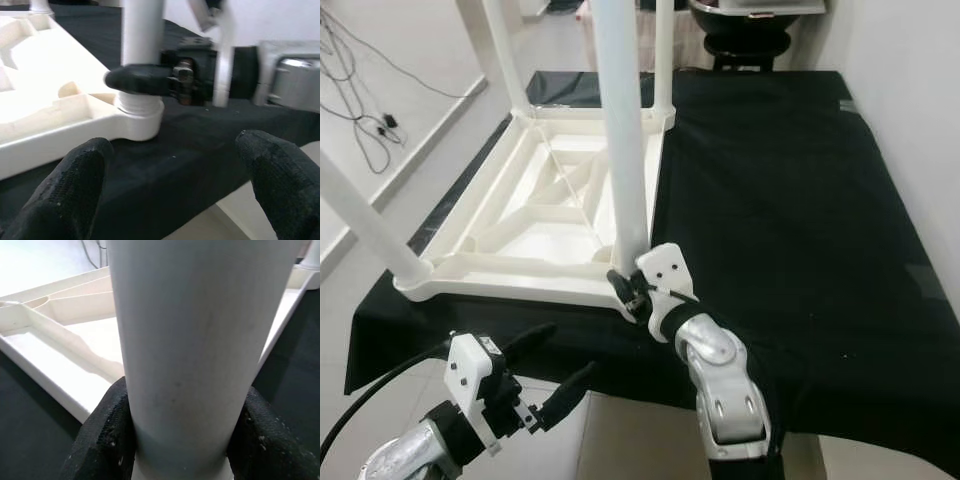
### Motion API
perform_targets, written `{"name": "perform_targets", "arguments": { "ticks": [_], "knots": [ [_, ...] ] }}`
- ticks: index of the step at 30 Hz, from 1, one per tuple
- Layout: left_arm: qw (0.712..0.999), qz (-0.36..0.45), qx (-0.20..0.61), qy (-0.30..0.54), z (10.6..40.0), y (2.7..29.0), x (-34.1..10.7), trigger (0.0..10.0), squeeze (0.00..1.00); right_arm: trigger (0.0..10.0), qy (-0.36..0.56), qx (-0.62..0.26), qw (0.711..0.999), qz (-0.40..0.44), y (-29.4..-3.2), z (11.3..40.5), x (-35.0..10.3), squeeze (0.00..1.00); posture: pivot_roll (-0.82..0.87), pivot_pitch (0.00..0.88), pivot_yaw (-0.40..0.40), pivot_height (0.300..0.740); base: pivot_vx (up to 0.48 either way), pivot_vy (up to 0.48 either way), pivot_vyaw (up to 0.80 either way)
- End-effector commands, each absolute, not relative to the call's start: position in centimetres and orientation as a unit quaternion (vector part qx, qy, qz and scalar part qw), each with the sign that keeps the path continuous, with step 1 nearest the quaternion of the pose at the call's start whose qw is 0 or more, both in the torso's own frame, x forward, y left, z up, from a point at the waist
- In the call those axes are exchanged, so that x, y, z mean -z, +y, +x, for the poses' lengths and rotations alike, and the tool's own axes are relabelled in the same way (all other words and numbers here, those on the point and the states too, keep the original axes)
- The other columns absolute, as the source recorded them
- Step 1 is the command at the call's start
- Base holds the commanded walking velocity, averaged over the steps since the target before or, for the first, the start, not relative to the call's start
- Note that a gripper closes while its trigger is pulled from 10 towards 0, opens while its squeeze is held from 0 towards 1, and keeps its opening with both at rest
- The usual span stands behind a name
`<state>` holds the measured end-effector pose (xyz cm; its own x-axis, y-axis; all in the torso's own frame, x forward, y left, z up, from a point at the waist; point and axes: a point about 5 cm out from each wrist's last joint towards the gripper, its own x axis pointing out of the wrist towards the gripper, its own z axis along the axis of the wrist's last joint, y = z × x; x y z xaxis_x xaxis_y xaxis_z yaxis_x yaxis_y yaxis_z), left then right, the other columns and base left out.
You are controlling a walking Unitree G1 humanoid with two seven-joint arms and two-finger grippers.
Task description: Building children table
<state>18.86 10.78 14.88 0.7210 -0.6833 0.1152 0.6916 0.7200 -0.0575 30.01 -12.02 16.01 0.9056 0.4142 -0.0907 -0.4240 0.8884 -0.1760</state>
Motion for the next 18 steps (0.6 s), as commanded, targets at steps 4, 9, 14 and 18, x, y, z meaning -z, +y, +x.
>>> {"name": "perform_targets", "arguments": {
  "ticks": [4,9,14,18],
  "knots": [
    [0.927,-0.047,0.371,-0.038,19.0,10.7,-14.7,10.0,0.00,0.0,0.052,-0.177,0.978,-0.096,-12.0,32.1,-14.5,0.00,0.06,0.136,0.054,0.740,0.000,0.000,0.00],
    [0.929,-0.047,0.365,-0.040,19.1,10.5,-14.8,10.0,0.00,0.7,0.059,-0.154,0.982,-0.090,-11.0,33.1,-15.2,0.00,0.06,0.136,0.051,0.740,0.000,0.000,0.00],
    [0.928,-0.049,0.366,-0.041,19.0,10.4,-14.9,10.0,0.00,10.0,0.043,-0.176,0.982,-0.052,-10.5,32.8,-16.4,1.00,0.06,0.146,0.051,0.740,0.000,0.000,0.00],
    [0.928,-0.050,0.366,-0.041,19.0,10.5,-14.9,10.0,0.00,10.0,0.003,-0.254,0.967,-0.016,-9.8,32.7,-18.1,1.00,0.06,0.151,0.051,0.740,0.000,0.000,0.00]
  ]
}}
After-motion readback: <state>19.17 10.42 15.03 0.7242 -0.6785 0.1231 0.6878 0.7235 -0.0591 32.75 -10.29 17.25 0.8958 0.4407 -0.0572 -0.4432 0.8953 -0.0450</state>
